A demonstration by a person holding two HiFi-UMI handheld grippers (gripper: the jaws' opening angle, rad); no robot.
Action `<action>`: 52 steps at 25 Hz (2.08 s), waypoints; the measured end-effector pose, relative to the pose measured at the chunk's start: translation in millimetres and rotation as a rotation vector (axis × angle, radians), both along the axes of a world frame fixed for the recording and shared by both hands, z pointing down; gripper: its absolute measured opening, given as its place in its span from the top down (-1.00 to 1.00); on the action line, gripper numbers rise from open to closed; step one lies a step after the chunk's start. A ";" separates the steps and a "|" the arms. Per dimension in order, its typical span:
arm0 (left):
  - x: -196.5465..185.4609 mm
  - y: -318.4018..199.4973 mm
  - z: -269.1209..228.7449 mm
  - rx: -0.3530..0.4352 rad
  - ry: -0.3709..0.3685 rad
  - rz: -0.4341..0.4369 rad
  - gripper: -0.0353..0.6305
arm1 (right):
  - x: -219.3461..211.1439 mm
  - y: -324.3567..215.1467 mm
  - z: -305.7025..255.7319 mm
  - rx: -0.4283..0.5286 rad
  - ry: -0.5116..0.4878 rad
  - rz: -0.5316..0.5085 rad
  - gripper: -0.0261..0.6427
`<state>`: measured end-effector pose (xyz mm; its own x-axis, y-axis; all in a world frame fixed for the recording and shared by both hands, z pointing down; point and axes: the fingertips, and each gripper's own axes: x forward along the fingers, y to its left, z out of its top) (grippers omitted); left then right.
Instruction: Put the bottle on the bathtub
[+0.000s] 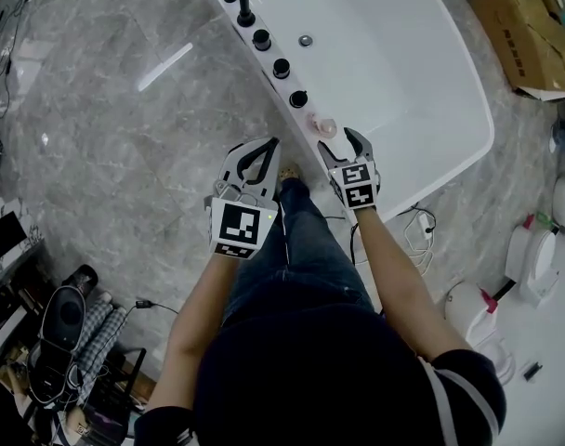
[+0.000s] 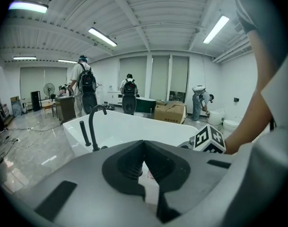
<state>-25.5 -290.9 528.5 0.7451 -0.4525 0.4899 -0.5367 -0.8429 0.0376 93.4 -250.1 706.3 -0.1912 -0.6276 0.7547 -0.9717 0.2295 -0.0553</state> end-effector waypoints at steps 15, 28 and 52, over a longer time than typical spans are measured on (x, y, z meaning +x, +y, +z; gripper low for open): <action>-33.5 -7.2 -84.0 0.138 0.104 -0.157 0.82 | -25.9 -5.0 -176.3 0.280 -0.109 0.033 0.83; -164.7 -22.6 -218.5 0.460 0.194 -0.607 0.82 | -143.2 -83.6 -397.7 0.764 -0.201 -0.282 0.84; -207.6 5.4 -279.6 0.508 0.188 -0.721 0.82 | -188.7 -69.3 -464.6 0.846 -0.243 -0.362 0.84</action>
<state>-233.1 -285.5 248.8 0.2447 -0.9696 0.0016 -0.9640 -0.2434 -0.1071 -95.3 -319.4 241.6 -0.5732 -0.8194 -0.0092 -0.8174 0.5710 0.0760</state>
